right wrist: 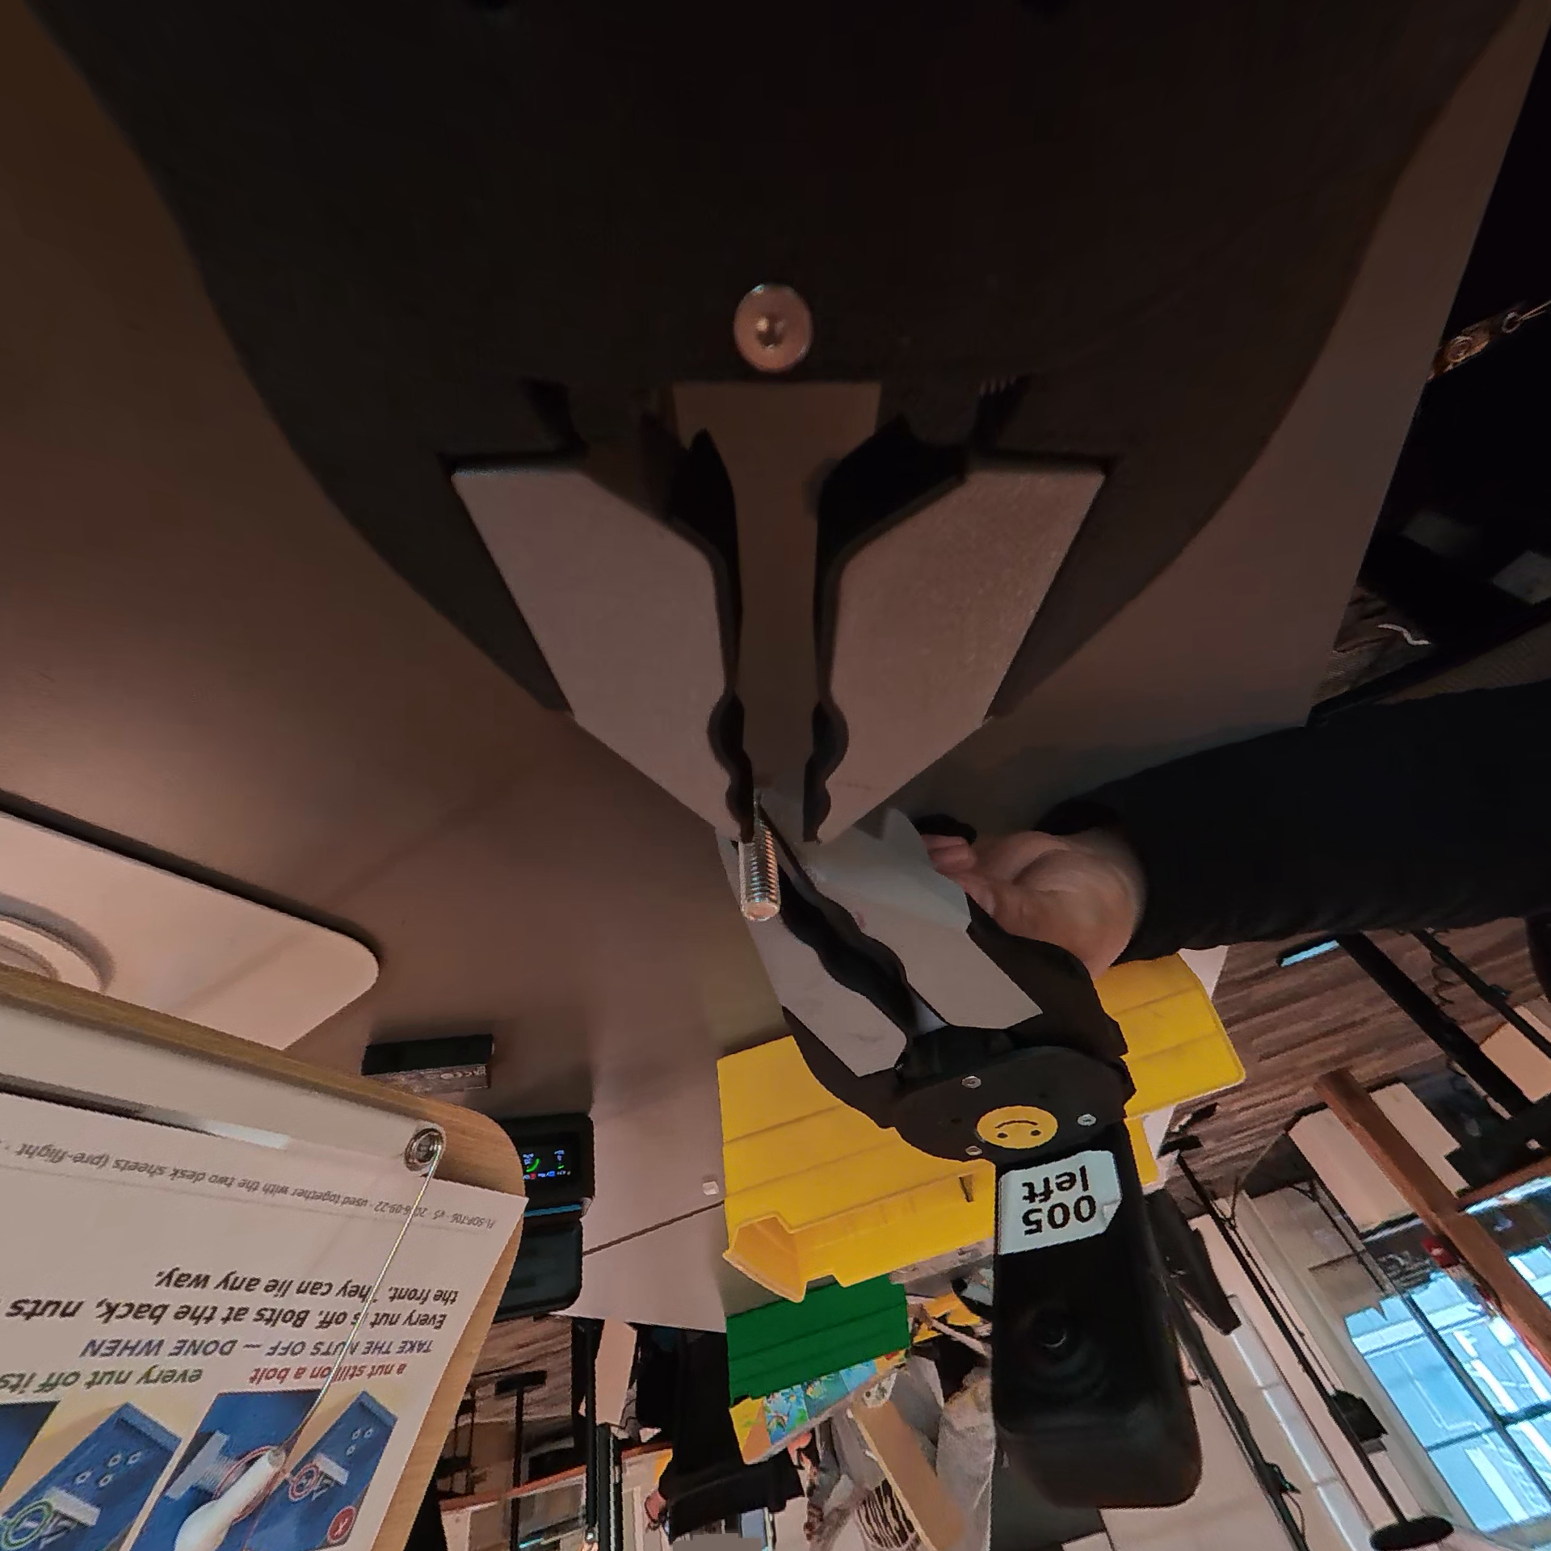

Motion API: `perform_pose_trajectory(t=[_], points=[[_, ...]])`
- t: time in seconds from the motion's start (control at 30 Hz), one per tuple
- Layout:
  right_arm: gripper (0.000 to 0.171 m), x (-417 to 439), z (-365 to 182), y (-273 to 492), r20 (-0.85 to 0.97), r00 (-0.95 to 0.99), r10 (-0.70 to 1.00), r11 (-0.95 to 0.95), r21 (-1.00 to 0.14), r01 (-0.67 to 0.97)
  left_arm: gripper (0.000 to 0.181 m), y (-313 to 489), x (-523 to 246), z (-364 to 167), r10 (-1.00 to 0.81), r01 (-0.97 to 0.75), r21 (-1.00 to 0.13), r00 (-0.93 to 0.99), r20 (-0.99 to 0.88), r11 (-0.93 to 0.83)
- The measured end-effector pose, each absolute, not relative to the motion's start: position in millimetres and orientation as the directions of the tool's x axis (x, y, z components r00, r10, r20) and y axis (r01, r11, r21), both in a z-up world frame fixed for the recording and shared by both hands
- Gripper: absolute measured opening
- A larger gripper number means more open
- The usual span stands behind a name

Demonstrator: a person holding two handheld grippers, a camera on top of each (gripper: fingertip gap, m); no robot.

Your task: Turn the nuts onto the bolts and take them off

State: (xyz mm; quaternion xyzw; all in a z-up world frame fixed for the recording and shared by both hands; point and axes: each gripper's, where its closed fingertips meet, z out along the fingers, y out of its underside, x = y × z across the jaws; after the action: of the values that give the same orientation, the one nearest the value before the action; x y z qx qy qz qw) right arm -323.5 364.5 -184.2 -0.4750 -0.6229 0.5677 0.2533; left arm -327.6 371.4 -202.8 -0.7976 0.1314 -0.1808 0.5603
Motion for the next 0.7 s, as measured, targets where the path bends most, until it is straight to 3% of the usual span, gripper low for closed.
perform_pose_trajectory(t=[0.27, 0.7], points=[[0.01, -323.9, -193.8, 362.9, -0.164, -0.412, 0.896, -0.016, -0.941, 0.339, 0.008, 374.8, -350.7, -201.9, -0.303, -0.021, -0.948, 0.95, 0.081, -0.317], [0.015, -284.0, -218.8, 338.1, -0.127, -0.616, 0.777, 0.22, -0.863, 0.455, 0.008, 373.5, -373.2, -197.6, -0.204, 0.009, -0.954, 0.976, 0.074, -0.3]])
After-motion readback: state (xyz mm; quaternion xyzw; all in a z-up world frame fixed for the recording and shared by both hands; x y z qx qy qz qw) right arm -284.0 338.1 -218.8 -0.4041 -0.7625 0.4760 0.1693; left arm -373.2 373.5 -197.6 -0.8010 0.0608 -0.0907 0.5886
